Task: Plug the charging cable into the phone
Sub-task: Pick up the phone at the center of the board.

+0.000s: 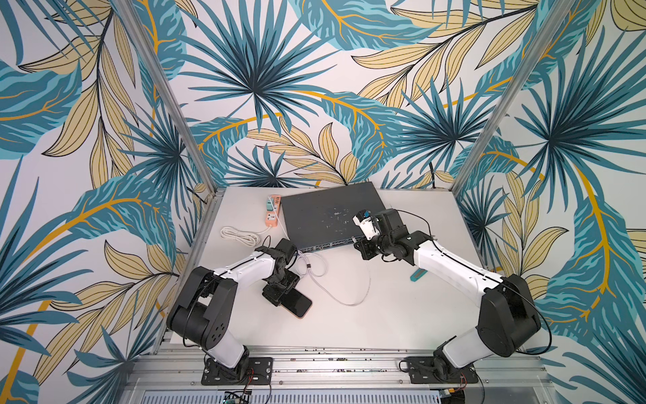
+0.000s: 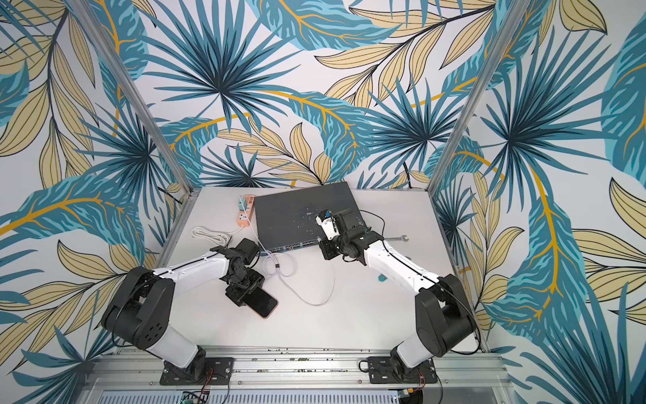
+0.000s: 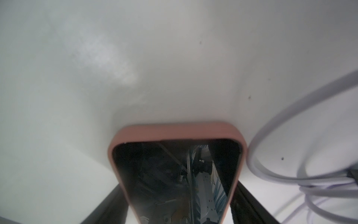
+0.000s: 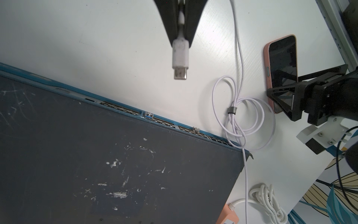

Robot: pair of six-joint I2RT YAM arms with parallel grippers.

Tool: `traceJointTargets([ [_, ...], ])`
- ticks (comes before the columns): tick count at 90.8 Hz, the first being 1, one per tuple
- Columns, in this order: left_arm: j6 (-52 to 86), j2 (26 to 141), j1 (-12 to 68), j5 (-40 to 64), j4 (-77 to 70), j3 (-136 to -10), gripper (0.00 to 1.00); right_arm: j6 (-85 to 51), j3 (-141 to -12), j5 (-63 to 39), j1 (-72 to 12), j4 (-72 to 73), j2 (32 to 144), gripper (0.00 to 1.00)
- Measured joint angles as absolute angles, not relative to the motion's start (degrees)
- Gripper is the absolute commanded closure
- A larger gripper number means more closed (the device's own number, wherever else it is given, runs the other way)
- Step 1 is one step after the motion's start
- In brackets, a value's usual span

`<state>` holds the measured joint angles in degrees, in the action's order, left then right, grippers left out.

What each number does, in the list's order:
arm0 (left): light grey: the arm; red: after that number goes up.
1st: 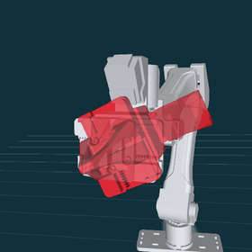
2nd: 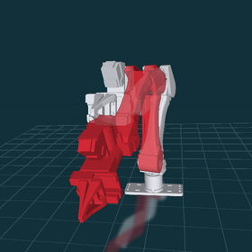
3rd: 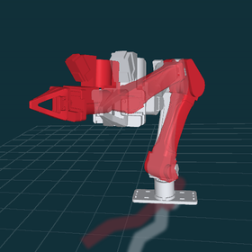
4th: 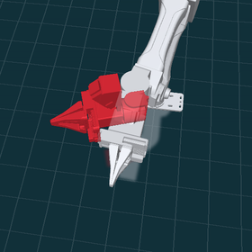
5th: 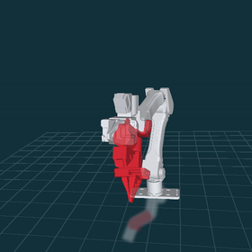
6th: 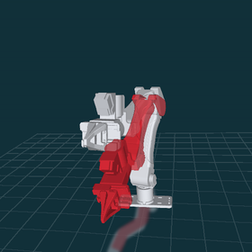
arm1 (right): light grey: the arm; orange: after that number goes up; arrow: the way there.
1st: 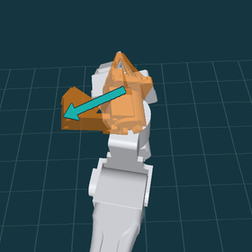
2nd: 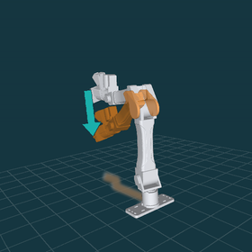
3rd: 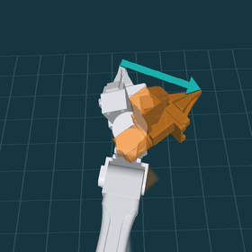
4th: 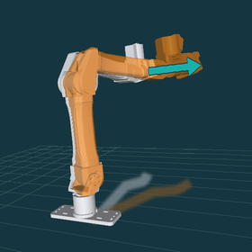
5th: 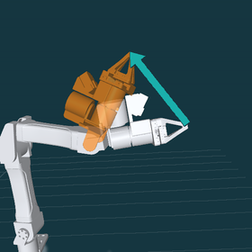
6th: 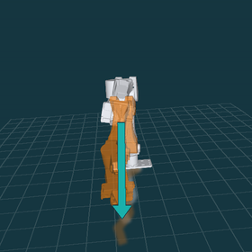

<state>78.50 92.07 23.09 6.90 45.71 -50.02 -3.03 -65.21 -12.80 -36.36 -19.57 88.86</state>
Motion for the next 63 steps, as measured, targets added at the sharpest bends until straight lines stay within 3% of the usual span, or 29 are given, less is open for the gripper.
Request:
traceJointTargets([
  [5,78.5,91.7,23.1,7.0,45.5,-49.7,1.00,-3.0,-65.2,-12.7,-36.4,-19.6,88.9,1.00],
  [63,73.5,90.0,16.8,13.5,44.3,-52.2,1.00,-1.9,-69.3,-11.1,-36.9,-20.2,90.2,1.00],
])
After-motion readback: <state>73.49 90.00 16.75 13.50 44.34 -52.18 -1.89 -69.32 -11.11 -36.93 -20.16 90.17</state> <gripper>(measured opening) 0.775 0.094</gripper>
